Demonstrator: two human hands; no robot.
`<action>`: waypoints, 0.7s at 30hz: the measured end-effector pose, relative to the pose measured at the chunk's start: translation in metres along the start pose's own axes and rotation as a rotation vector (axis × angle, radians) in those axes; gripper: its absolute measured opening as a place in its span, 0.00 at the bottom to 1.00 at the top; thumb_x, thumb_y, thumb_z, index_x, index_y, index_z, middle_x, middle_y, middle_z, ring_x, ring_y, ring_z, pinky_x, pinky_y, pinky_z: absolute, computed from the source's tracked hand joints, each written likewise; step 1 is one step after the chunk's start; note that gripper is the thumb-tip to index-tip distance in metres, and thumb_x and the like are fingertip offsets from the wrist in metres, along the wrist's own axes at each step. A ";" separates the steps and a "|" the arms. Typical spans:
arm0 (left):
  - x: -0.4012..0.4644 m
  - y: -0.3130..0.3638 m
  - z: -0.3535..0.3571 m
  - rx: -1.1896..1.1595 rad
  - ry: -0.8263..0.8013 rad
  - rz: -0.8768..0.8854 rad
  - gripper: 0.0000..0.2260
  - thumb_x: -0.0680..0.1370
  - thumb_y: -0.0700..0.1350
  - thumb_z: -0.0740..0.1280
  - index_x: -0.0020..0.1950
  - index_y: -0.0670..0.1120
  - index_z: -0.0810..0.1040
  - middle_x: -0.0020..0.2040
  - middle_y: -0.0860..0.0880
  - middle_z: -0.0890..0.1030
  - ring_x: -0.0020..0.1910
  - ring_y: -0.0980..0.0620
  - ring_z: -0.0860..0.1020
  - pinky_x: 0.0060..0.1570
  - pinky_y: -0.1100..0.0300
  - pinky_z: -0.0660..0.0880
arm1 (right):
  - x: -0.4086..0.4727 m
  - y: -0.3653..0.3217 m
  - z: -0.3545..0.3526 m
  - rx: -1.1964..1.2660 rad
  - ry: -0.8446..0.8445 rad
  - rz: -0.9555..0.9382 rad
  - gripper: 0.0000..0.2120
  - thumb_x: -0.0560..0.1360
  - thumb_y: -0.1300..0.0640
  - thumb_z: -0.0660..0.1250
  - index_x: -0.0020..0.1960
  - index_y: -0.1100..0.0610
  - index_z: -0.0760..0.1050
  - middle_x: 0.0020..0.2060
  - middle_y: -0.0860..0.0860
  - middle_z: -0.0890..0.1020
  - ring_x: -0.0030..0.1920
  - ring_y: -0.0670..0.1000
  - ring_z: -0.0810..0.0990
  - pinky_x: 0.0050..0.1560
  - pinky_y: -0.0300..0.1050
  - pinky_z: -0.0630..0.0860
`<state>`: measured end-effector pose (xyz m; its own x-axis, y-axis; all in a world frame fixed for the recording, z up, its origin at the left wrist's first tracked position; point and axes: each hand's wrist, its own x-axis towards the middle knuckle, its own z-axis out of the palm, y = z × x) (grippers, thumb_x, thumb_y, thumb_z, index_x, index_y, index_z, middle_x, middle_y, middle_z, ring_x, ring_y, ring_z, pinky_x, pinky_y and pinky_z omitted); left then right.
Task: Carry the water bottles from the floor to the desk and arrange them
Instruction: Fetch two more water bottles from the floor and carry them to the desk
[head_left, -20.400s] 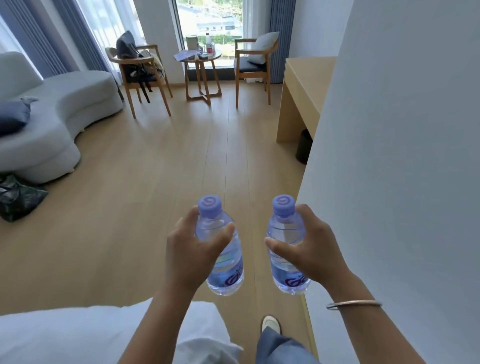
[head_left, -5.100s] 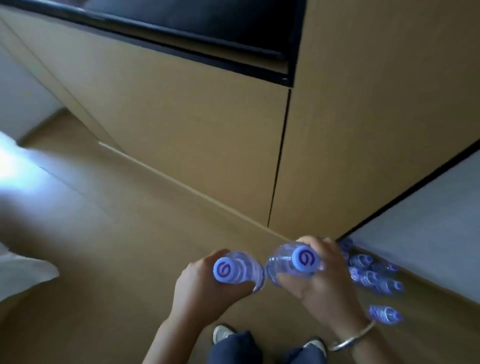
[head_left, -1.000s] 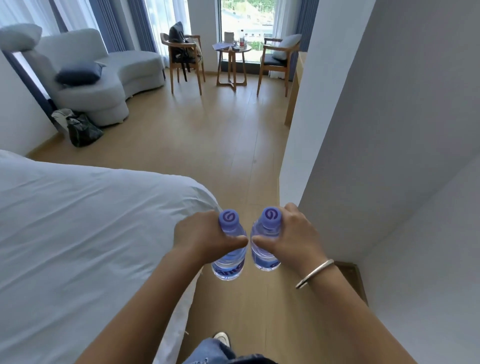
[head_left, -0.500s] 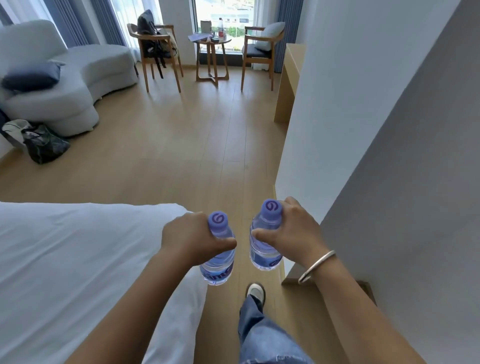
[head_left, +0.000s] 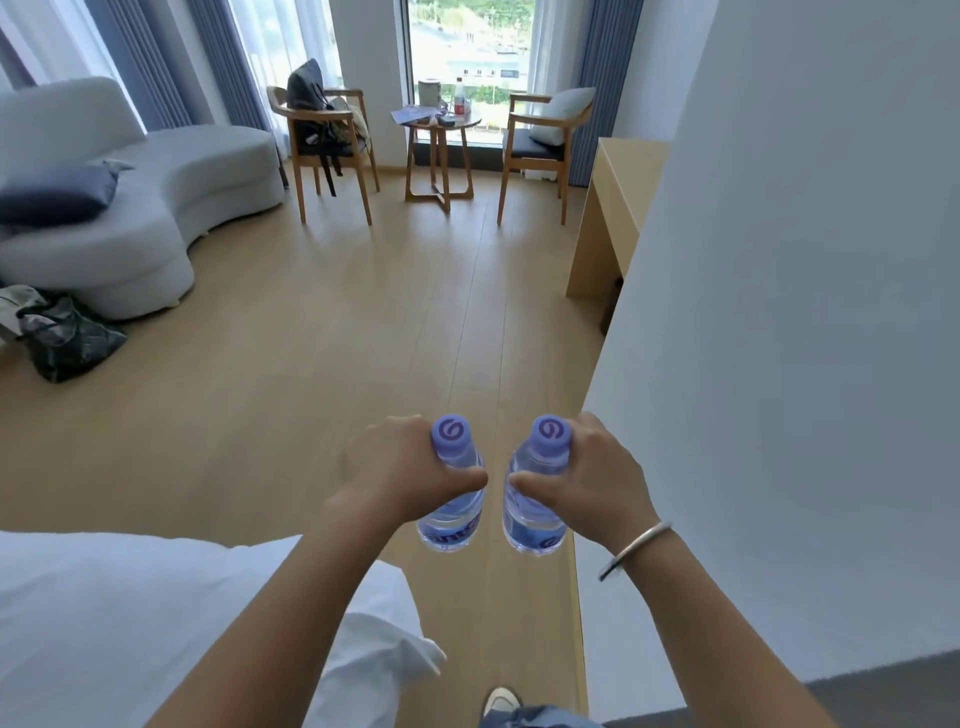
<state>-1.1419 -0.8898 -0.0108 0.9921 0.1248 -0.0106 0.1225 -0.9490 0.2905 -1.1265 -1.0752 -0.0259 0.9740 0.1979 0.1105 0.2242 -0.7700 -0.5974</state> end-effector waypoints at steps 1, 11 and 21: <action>0.015 0.001 -0.002 -0.001 0.010 0.000 0.21 0.64 0.64 0.66 0.29 0.48 0.67 0.27 0.52 0.71 0.27 0.55 0.68 0.25 0.63 0.61 | 0.016 0.002 0.000 0.003 0.012 -0.002 0.15 0.63 0.45 0.73 0.41 0.51 0.72 0.38 0.48 0.72 0.39 0.50 0.75 0.39 0.43 0.76; 0.149 0.002 0.007 -0.055 -0.020 0.015 0.20 0.66 0.62 0.68 0.35 0.45 0.74 0.32 0.50 0.76 0.34 0.49 0.76 0.31 0.60 0.68 | 0.135 0.029 0.019 0.051 0.023 0.039 0.15 0.63 0.46 0.73 0.35 0.44 0.66 0.34 0.45 0.69 0.35 0.47 0.71 0.31 0.35 0.66; 0.370 -0.022 0.008 -0.065 -0.084 0.098 0.19 0.64 0.62 0.68 0.29 0.48 0.68 0.27 0.53 0.71 0.27 0.54 0.68 0.26 0.63 0.61 | 0.338 0.034 0.043 0.064 0.095 0.133 0.19 0.63 0.48 0.74 0.32 0.44 0.62 0.34 0.47 0.69 0.37 0.51 0.74 0.36 0.40 0.74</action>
<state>-0.7774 -0.8255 -0.0288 0.9983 0.0048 -0.0585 0.0253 -0.9345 0.3551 -0.7909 -1.0079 -0.0429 0.9943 0.0366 0.0997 0.0936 -0.7447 -0.6608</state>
